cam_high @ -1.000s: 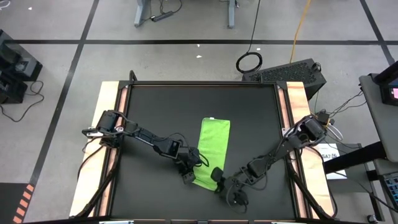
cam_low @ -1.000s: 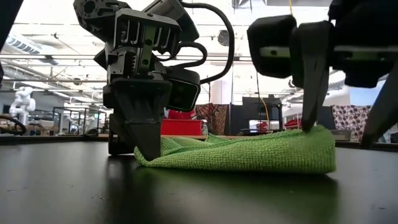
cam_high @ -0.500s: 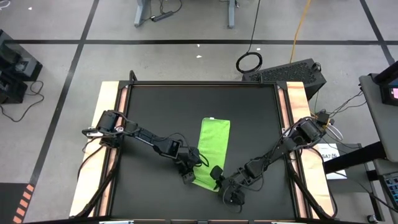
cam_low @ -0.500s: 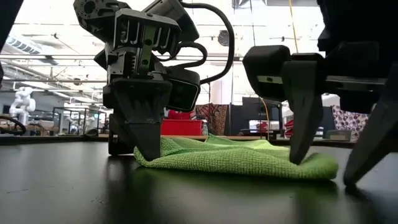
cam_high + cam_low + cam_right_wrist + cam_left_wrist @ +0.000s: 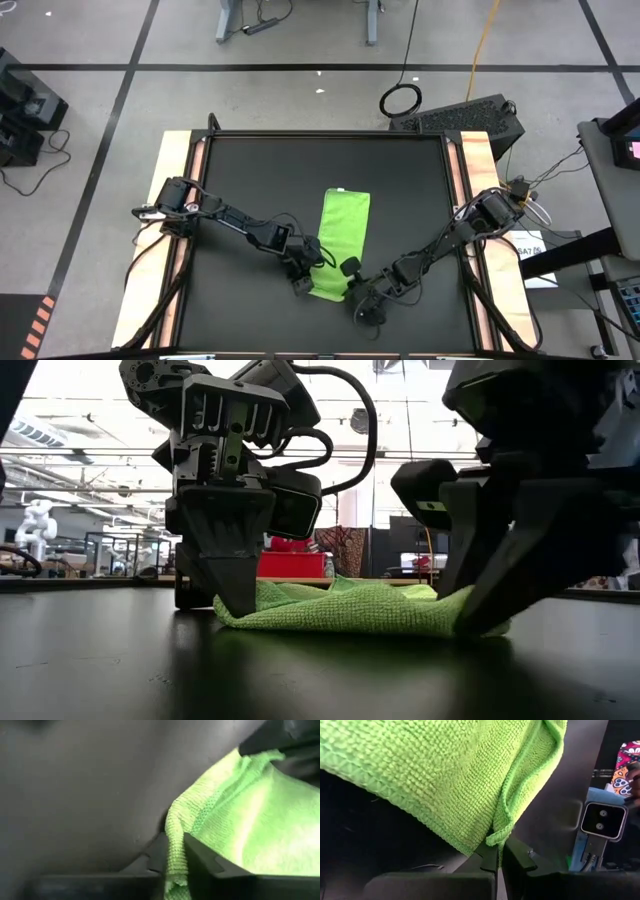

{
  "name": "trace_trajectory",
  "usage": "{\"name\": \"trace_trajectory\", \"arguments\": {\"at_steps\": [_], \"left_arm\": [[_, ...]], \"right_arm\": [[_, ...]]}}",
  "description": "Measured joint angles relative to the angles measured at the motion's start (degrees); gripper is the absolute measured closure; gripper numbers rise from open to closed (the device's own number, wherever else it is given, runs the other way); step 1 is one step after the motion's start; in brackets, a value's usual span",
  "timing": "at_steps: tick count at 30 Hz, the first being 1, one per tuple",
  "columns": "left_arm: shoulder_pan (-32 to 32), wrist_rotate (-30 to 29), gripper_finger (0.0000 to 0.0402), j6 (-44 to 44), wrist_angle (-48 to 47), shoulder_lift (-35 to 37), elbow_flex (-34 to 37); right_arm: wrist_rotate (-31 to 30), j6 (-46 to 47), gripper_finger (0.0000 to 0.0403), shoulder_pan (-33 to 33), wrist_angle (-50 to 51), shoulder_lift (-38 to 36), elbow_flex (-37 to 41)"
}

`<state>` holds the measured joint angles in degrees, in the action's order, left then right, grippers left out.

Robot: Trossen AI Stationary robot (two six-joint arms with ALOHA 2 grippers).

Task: Roll towel into tight, uniform cylinder
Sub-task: Roll the green towel

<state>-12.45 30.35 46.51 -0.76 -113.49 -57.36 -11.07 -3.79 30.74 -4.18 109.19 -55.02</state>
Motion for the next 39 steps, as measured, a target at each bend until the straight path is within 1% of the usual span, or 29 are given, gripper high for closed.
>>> {"name": "trace_trajectory", "arguments": {"at_steps": [2,9,12,14,17,22,24,26,27,30,34,39], "left_arm": [[0.00,0.06,0.0389,-0.41,0.00,0.00,0.00],[0.02,0.76,0.0388,-1.09,-0.23,0.31,0.00],[0.01,0.91,0.0388,-3.37,0.01,1.60,0.06],[0.09,0.34,0.0379,-5.24,0.66,2.62,0.19],[0.17,-2.64,0.0341,-8.07,0.32,5.59,0.35],[0.15,-8.28,0.0230,-14.50,0.30,10.32,0.22],[0.33,-9.36,0.0190,-17.50,0.55,12.00,0.20],[0.21,-9.54,0.0164,-21.39,0.55,13.68,0.19],[-0.17,-10.17,0.0157,-23.51,0.58,14.38,0.17],[-2.77,-12.31,0.0153,-30.71,0.62,15.77,0.15],[-7.84,-16.41,0.0160,-40.90,0.61,16.05,0.13],[-12.37,-25.76,0.0169,-51.71,-0.34,14.93,0.08]], "right_arm": [[-0.41,2.27,0.0393,0.34,-0.02,0.00,0.02],[-0.88,16.05,0.0399,2.04,-0.78,0.07,0.07],[-1.55,21.88,0.0399,3.38,-1.03,0.07,0.07],[-1.60,25.66,0.0400,3.96,-1.07,0.07,0.07],[-1.08,30.48,0.0400,5.01,-1.03,0.07,0.07],[-0.58,35.49,0.0402,6.24,-1.12,0.07,0.07],[-0.54,37.38,0.0402,6.48,-1.15,0.07,0.07],[0.02,39.60,0.0402,6.51,-1.25,0.07,0.07],[0.68,40.42,0.0402,6.50,-1.43,0.07,0.07],[2.38,42.62,0.0402,6.34,-1.87,0.07,0.07],[4.26,45.87,0.0402,5.68,-2.07,0.07,0.07],[5.29,47.66,0.0403,5.21,-2.30,0.04,0.07]]}}
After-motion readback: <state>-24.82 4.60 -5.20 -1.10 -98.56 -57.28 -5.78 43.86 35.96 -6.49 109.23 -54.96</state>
